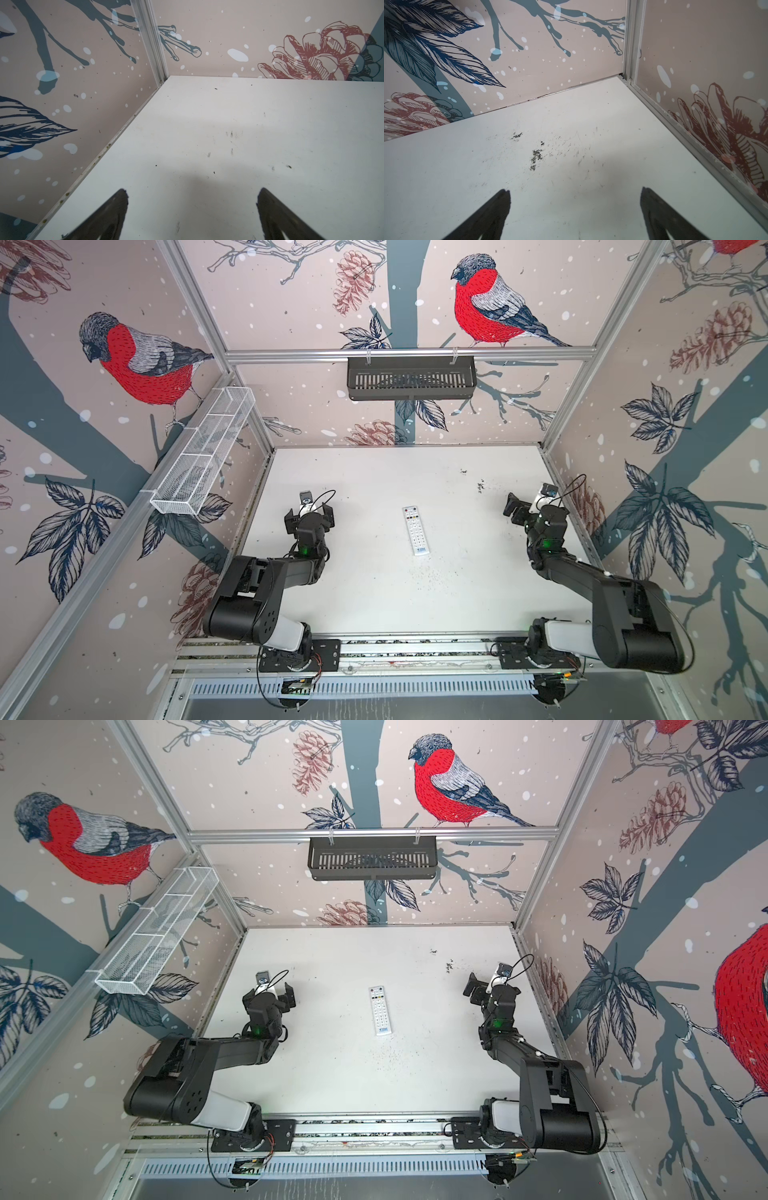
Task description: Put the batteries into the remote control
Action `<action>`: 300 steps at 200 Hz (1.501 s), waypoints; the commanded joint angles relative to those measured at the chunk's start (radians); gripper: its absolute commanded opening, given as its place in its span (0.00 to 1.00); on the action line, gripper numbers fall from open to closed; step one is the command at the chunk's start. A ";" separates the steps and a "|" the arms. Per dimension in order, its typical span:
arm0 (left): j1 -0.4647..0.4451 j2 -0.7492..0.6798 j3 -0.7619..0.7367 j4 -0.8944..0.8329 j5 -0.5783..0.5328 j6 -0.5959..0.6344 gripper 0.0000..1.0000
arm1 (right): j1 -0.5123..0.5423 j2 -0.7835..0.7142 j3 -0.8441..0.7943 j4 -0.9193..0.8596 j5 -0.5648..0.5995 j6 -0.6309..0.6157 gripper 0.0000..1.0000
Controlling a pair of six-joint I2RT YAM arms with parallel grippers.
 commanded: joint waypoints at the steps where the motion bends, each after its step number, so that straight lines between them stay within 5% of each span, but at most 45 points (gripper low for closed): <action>1: 0.041 0.004 -0.006 0.083 0.080 -0.012 0.97 | -0.010 -0.002 -0.006 0.054 0.010 -0.028 1.00; 57: 0.056 0.009 -0.037 0.150 0.095 -0.022 0.97 | -0.037 0.027 -0.032 0.211 0.041 -0.061 1.00; 89: 0.059 0.056 -0.174 0.454 0.056 -0.033 0.98 | -0.038 0.038 -0.023 0.208 0.025 -0.061 1.00; 207: 0.049 0.052 -0.138 0.378 0.040 -0.029 0.98 | -0.037 0.012 -0.030 0.149 -0.072 -0.077 1.00; 242: 0.047 0.052 -0.138 0.378 0.038 -0.027 0.99 | -0.033 -0.058 -0.174 0.280 -0.086 -0.113 1.00; 300: 0.047 0.051 -0.138 0.378 0.038 -0.027 0.98 | -0.011 0.069 -0.138 0.290 -0.118 -0.145 1.00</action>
